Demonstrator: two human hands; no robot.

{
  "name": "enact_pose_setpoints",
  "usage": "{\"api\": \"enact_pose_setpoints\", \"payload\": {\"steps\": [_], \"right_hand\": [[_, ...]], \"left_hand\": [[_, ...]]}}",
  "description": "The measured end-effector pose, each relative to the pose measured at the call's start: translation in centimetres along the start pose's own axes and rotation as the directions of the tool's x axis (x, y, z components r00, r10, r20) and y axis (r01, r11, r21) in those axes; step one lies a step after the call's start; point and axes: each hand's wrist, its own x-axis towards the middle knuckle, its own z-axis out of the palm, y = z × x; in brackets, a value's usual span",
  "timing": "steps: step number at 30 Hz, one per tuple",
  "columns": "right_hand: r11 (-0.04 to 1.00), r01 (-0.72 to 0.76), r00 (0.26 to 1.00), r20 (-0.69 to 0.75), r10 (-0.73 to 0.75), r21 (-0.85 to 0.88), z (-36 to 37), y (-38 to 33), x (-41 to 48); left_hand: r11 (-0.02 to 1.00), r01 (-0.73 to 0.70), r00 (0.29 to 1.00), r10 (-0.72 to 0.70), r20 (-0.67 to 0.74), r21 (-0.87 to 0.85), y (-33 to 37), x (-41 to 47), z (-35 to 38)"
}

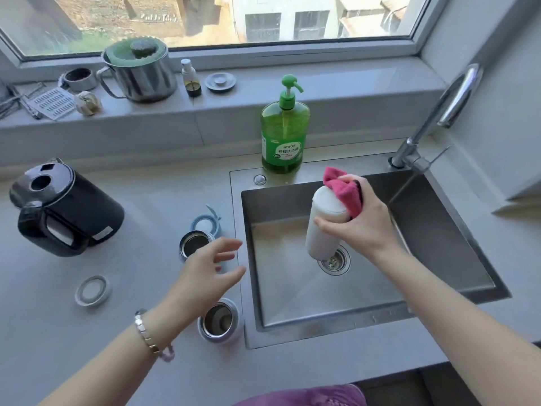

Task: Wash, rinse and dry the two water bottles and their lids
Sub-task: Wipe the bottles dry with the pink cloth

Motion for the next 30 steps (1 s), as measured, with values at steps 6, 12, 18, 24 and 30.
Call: {"api": "enact_pose_setpoints", "payload": {"steps": [6, 12, 18, 24, 30], "right_hand": [[0.996, 0.068, 0.998, 0.016, -0.067, -0.063, 0.6, 0.1, 0.4], [0.999, 0.041, 0.997, -0.067, -0.041, -0.005, 0.2, -0.3, 0.1], [1.0, 0.017, 0.994, -0.109, -0.018, -0.008, 0.3, 0.1, -0.3], [0.912, -0.172, 0.972, -0.088, 0.219, 0.373, 0.6, 0.7, -0.4], [0.488, -0.368, 0.915, 0.215, 0.341, 0.792, 2.7, -0.5, -2.2]], "left_hand": [[0.988, 0.097, 0.994, -0.101, -0.03, -0.119, -2.4, -2.2, -1.1], [0.983, 0.104, 0.994, -0.106, -0.001, -0.151, -2.8, -2.7, -0.8], [0.984, 0.104, 0.994, -0.098, 0.048, -0.143, -1.9, -2.0, -0.4], [0.975, 0.081, 0.993, -0.063, 0.095, -0.206, -0.2, -0.1, -0.1], [0.758, 0.294, 0.95, -0.161, 0.269, -0.583, 1.2, 0.5, 1.0]]}}
